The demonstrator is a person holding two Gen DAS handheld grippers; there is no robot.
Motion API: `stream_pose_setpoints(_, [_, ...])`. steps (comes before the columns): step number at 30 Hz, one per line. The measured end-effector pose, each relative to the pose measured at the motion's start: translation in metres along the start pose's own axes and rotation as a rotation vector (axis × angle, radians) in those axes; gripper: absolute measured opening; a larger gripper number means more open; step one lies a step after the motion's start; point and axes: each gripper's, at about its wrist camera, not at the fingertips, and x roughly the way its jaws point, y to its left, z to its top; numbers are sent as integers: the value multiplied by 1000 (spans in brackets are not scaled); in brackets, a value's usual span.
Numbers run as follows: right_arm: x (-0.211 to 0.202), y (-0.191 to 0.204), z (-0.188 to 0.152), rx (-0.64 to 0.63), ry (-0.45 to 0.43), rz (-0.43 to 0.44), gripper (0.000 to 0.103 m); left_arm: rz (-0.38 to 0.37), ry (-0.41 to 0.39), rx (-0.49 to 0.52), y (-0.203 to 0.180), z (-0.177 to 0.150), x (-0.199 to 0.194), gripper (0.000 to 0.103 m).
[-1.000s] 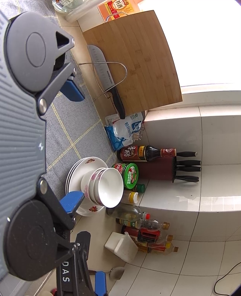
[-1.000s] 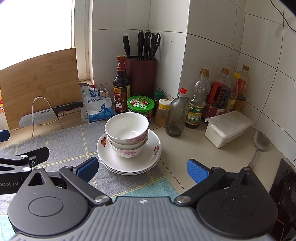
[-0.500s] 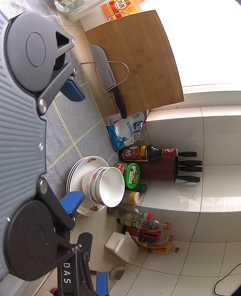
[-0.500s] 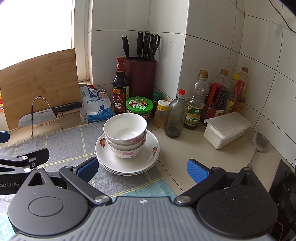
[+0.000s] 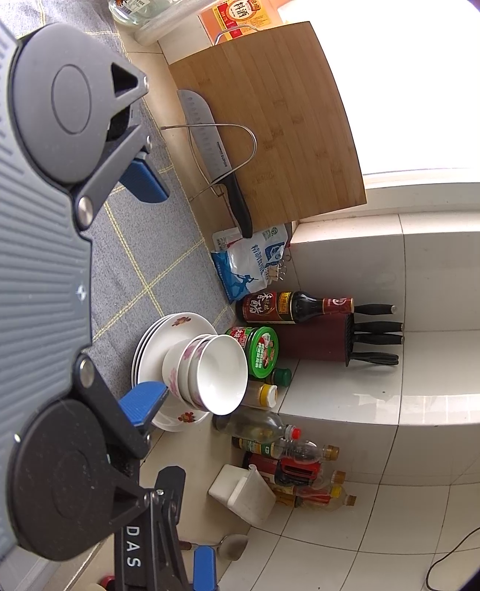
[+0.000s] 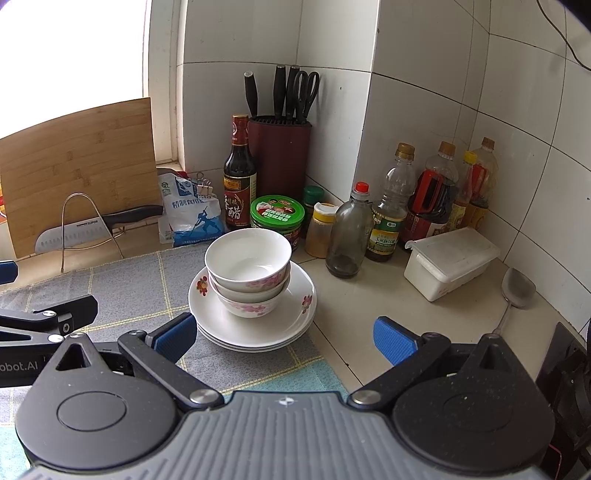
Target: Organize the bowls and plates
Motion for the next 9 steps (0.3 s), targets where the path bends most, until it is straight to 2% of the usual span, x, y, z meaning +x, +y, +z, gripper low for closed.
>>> stream_pose_setpoints(9, [1, 0, 2, -3, -3, -12, 103, -5, 0, -3, 1, 2, 1, 102])
